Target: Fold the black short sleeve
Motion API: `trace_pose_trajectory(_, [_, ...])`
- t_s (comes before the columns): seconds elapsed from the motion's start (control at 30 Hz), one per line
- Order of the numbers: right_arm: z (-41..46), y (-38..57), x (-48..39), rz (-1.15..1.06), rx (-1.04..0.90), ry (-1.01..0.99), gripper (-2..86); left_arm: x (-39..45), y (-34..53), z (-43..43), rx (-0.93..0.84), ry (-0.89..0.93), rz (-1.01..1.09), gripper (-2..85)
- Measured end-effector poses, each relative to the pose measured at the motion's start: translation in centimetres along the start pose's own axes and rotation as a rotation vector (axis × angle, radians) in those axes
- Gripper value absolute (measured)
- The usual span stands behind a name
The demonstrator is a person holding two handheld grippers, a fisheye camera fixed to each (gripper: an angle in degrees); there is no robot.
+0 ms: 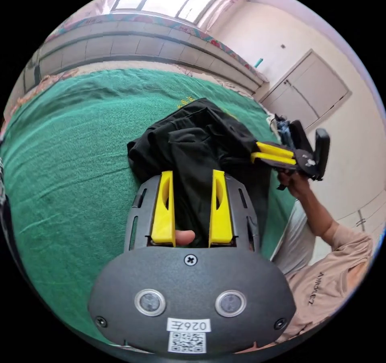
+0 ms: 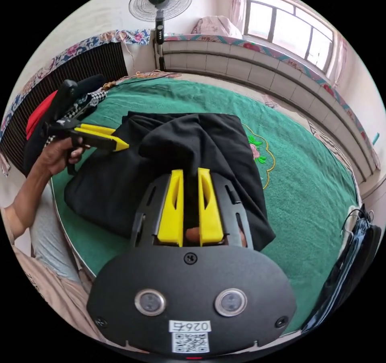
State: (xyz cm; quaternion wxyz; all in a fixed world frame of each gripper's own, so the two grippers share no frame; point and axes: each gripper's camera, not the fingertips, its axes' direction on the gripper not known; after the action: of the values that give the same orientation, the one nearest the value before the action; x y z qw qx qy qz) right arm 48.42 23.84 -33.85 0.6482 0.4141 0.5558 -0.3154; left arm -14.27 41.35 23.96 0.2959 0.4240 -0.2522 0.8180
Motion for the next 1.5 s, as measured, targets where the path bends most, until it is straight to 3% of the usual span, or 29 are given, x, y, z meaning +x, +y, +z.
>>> trace_pose_trajectory(0.1, [-7.9, -1.1, -0.7, 0.052, 0.084, -0.025, -0.9, 1.9, -0.8, -1.0, 0.002, 0.002, 0.027, 6.2])
trace_pose_trajectory(0.3, [-25.2, -0.3, -0.2, 0.195, 0.272, -0.237, -1.3, 2.3, 0.1, -4.6, 0.132, 0.039, -0.102, 6.5])
trace_pose_trajectory(0.43, [-35.5, 2.8, 0.5, 0.298, 0.403, -0.486, -1.4, 5.5, 0.1, -8.6, 0.277, 0.004, -0.007, 8.6])
trace_pose_trajectory(0.57, [-43.4, 4.1, -1.1, 0.236, 0.492, -0.718, -1.4, 9.8, -0.4, -10.6, 0.409, 0.073, 0.146, 14.4])
trace_pose_trajectory(0.7, [-49.2, 4.1, -5.9, 0.116, 0.503, -0.753, -1.3, 15.3, -2.9, -7.1, 0.204, 0.046, 0.288, 16.7])
trace_pose_trajectory(0.8, [-53.1, 4.4, -11.0, 0.025, 0.454, -0.724, -1.3, 18.0, -4.1, -3.4, -0.005, -0.031, 0.335, 3.0])
trace_pose_trajectory(0.97, [-59.1, 5.2, -17.8, -0.116, 0.383, -0.585, -1.2, 19.6, -4.7, -3.0, -0.005, 0.006, 0.409, 0.0])
trace_pose_trajectory(1.2, [-63.4, 6.6, -18.3, -0.011, 0.416, -0.589, -0.8, 20.4, -4.5, -5.2, 0.060, 0.273, 0.532, -0.2])
trace_pose_trajectory(1.33, [-65.1, 7.9, -19.2, 0.041, 0.463, -0.615, -0.1, 22.8, -5.0, -4.2, 0.007, 0.389, 0.622, -0.1])
trace_pose_trajectory(1.5, [-66.1, 8.5, -22.5, -0.037, 0.429, -0.630, 0.6, 25.9, -5.5, -1.8, -0.097, 0.370, 0.704, -0.1])
